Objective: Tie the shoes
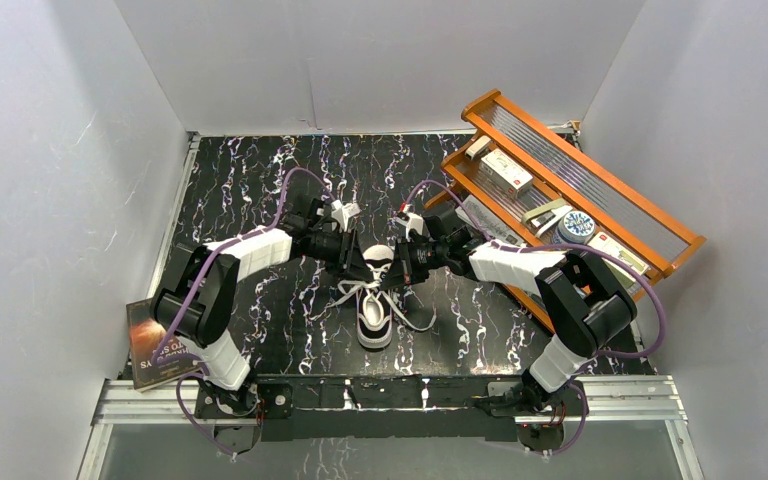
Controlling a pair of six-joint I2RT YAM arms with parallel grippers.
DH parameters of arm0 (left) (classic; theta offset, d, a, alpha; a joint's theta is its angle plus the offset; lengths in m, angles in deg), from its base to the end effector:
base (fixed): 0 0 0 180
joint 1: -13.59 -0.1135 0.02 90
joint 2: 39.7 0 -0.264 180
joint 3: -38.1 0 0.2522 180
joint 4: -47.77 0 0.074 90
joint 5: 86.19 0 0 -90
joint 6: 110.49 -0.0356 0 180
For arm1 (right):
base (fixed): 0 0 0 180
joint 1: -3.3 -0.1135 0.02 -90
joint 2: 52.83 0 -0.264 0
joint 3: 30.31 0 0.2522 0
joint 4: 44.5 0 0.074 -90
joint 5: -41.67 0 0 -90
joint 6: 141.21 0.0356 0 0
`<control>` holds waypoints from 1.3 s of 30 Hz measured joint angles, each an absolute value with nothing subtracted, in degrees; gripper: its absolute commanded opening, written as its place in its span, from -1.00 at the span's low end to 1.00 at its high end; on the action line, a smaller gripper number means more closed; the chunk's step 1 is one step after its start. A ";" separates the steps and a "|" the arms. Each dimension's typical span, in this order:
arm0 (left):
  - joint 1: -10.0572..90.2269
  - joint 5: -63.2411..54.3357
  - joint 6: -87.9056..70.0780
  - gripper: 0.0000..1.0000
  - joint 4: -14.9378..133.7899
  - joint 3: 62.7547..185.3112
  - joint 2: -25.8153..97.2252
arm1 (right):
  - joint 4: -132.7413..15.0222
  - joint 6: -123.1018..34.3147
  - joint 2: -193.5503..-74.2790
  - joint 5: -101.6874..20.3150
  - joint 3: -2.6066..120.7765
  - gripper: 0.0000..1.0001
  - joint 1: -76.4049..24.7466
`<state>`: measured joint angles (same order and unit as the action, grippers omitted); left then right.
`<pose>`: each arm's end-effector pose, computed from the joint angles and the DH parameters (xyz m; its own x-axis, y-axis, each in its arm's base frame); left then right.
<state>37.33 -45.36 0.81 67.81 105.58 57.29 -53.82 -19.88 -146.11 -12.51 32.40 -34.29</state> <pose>0.2956 -0.1594 0.1773 -0.9078 0.1398 -0.3953 0.4109 0.4848 -0.7721 0.2497 0.2185 0.1828 -0.8763 -0.1425 -0.4602 -0.4622 0.5183 0.7196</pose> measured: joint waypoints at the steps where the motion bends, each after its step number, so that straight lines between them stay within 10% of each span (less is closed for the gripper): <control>1: 37.33 -45.36 0.65 -0.63 67.97 105.31 57.29 | -53.82 -19.85 -146.11 -12.51 32.40 -1.00 -34.29; 14: 37.33 -44.51 1.64 -0.98 67.07 104.75 54.27 | -53.20 -18.02 -146.11 -12.56 32.42 -1.00 -34.29; 39: 37.35 -42.95 5.79 -1.00 62.79 101.66 51.80 | -42.32 -3.53 -148.05 -16.12 30.67 -1.00 -35.33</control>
<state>37.35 -42.95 5.79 62.79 101.66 51.80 -42.32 -3.53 -148.05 -16.12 30.67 -35.33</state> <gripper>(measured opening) 0.009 0.011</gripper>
